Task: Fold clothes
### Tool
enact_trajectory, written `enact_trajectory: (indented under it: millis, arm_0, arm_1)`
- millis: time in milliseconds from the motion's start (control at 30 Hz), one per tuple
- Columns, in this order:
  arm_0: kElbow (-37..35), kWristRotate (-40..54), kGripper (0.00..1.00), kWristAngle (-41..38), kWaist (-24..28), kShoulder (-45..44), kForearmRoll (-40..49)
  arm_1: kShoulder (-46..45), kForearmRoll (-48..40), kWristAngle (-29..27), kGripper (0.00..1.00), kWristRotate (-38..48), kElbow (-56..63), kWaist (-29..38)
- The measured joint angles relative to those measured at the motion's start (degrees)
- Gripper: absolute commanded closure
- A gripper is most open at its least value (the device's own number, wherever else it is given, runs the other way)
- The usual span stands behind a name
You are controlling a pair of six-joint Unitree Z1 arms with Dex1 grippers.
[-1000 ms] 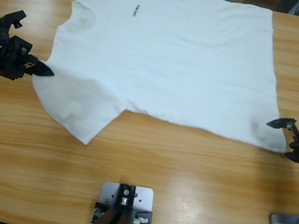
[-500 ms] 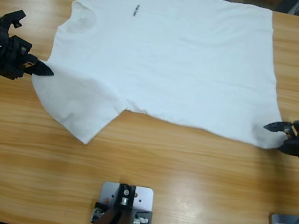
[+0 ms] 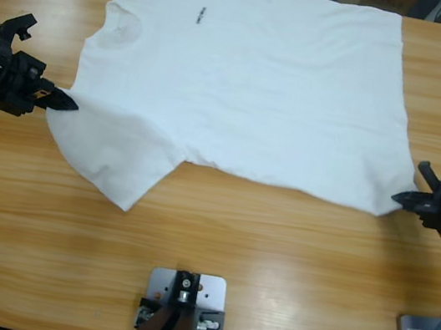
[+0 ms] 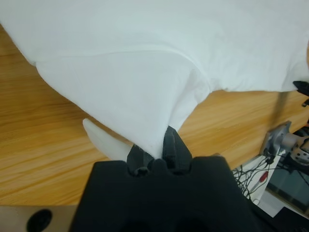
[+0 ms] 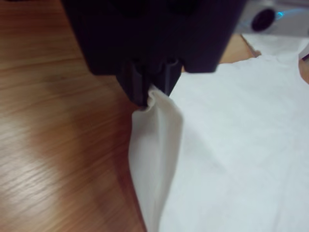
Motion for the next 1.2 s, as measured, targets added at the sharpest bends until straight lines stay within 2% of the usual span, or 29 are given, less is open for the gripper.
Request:
enact_trajectory:
  millis: [400, 567, 767, 1200]
  arm_0:
    - [-0.11, 0.21, 1.0, -0.91, 1.13, 0.0, 0.0]
    - [-0.77, 0.49, 1.0, -1.11, 2.96, -0.22, 0.0]
    - [-2.08, 1.16, 1.0, -1.92, 6.64, -1.17, 0.25]
    - [-11.66, 3.79, 1.0, -3.62, 11.78, -0.85, 4.66]
  arm_1:
    - [-1.98, -0.09, 2.72, 1.0, -1.0, -0.77, 0.41]
    - [-4.29, 4.29, 3.8, 1.0, -3.11, -4.73, 0.02]
    - [-6.53, 10.53, 4.91, 1.0, -7.13, -10.46, -3.46]
    - [-5.01, 16.05, 7.91, 1.0, -12.84, -22.2, -6.39]
